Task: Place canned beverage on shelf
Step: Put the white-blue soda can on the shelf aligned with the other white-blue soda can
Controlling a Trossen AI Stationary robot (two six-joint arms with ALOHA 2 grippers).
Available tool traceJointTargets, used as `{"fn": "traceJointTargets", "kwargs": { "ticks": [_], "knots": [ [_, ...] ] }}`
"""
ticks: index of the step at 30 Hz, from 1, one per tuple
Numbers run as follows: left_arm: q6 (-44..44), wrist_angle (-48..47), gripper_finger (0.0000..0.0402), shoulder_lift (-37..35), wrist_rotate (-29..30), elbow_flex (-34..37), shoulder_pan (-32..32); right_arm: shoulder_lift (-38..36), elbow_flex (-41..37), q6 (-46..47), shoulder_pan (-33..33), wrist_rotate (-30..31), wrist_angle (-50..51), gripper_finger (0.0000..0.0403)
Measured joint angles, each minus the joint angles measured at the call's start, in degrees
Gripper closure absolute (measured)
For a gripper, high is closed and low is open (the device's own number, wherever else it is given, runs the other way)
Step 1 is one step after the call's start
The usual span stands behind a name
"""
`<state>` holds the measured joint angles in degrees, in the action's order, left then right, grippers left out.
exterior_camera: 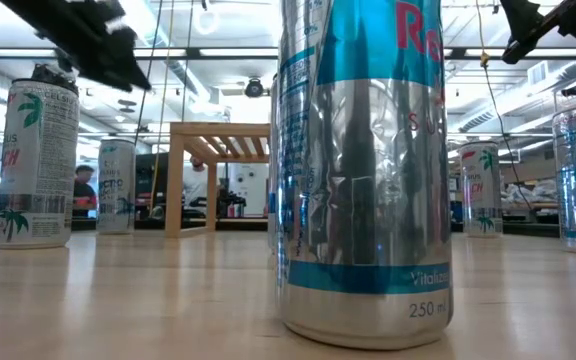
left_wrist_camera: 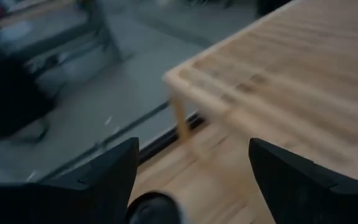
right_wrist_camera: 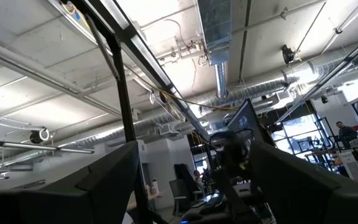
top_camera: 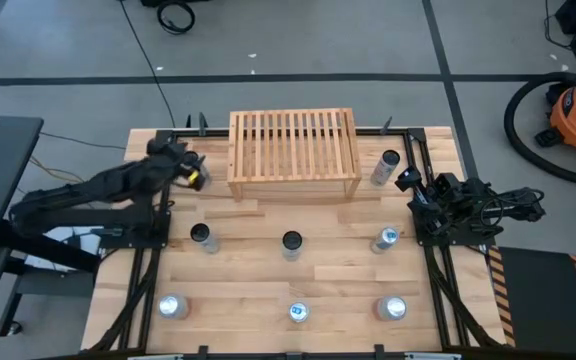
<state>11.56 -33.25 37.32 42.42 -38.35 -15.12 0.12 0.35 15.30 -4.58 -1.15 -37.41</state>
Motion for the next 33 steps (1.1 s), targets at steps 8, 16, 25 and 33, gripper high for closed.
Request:
{"fn": "traceJointTargets", "kwargs": {
  "ticks": [8, 16, 25, 33],
  "knots": [
    [-0.45, -1.25, 0.0092, 6.23, -9.72, -1.84, -12.52, 0.00, 0.01, -0.01, 0.00, 0.00, -0.02, 0.0085],
    [1.45, -3.39, 0.0092, 6.18, -13.85, -2.19, -20.52, 0.00, 0.00, 0.00, 0.00, 0.00, 0.00, 0.0085],
    [5.56, -5.66, 0.0092, 6.52, -18.15, -2.19, -24.00, 0.00, -0.01, 0.00, 0.00, 0.00, 0.00, 0.0085],
    [8.08, -6.27, 0.0092, 10.18, -20.67, -1.33, -24.03, 0.02, 0.00, -0.01, 0.00, 0.00, 0.00, 0.0085]
  ]
}}
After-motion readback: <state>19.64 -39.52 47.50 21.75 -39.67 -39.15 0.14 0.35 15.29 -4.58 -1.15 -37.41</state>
